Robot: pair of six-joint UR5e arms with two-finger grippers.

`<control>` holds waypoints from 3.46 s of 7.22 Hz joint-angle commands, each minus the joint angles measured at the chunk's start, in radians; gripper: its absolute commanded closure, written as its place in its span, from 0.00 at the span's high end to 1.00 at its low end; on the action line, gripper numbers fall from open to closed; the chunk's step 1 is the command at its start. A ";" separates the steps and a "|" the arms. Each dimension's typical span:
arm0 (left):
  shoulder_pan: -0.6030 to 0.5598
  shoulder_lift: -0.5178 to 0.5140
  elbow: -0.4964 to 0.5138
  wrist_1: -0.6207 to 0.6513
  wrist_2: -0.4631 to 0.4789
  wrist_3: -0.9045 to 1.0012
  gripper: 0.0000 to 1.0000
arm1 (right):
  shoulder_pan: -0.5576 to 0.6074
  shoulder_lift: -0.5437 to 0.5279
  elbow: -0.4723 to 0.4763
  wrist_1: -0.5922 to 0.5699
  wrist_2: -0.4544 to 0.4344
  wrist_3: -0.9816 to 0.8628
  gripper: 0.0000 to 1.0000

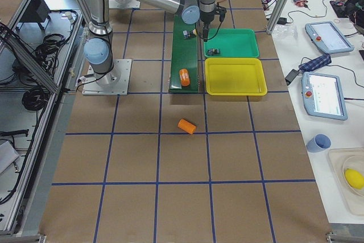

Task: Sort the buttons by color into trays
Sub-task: 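Lower the green-capped button into the green tray and open the right gripper, then place green button on belt with left gripper while right gripper grasps yellow button, then drop yellow button in yellow tray while left gripper reaches for last button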

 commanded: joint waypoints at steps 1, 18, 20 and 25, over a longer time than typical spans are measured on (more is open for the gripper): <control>-0.007 0.001 -0.031 0.007 0.002 -0.006 0.00 | 0.011 -0.083 0.080 0.080 0.007 0.000 1.00; 0.549 -0.046 0.076 -0.012 0.048 0.232 1.00 | -0.054 -0.018 0.028 0.100 -0.008 -0.117 0.00; 0.545 -0.103 0.064 0.037 0.048 -0.098 1.00 | -0.197 0.027 -0.057 0.088 -0.010 -0.185 0.00; 0.533 -0.173 -0.078 0.313 0.032 -0.198 0.96 | -0.325 0.210 -0.068 -0.185 -0.010 -0.358 0.17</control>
